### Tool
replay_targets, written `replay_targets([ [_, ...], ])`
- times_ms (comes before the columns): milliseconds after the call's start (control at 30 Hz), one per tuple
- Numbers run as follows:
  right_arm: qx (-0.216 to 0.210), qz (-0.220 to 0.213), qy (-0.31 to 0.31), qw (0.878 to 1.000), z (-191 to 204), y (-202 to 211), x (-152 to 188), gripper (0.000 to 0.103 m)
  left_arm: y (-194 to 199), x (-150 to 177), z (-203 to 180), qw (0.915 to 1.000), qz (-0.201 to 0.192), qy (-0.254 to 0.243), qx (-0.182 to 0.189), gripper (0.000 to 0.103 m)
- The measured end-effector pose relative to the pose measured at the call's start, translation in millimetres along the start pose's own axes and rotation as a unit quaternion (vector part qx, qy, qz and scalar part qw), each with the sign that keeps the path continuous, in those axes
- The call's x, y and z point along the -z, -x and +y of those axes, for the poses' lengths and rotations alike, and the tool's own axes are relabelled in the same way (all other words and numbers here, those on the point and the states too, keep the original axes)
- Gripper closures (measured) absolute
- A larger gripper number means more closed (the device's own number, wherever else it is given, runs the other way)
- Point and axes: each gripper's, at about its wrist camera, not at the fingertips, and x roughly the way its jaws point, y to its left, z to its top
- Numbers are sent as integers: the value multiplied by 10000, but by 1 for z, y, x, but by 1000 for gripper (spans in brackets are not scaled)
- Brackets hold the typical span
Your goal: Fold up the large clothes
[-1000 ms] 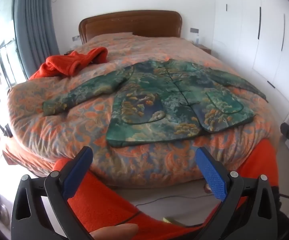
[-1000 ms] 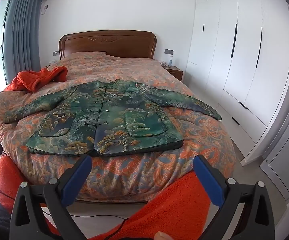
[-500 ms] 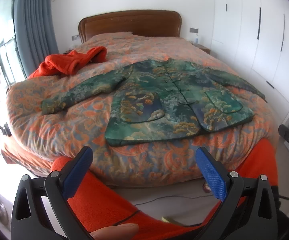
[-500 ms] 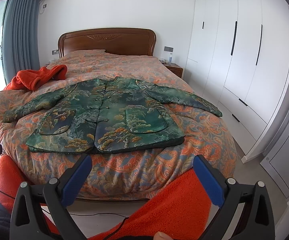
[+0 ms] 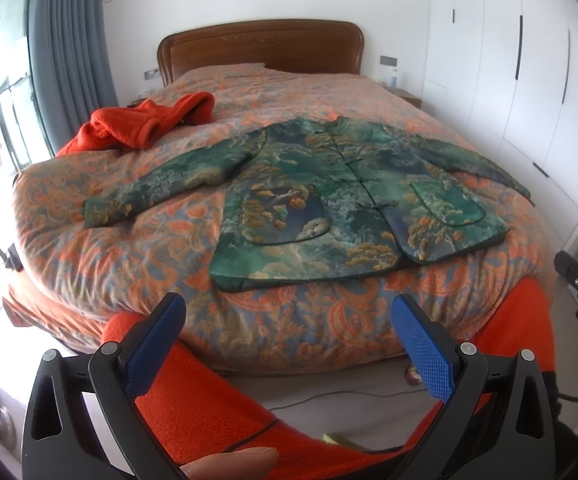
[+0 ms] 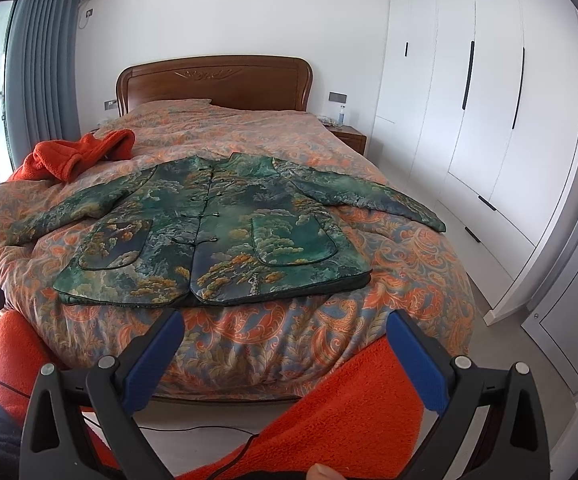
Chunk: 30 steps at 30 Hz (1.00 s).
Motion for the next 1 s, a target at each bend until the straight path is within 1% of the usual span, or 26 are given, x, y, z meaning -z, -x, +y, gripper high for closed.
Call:
replay_targets([
  [1000,-17,43,26,10000,3,-1,0,0,0,-1,0,10000,19,-9,17,0],
])
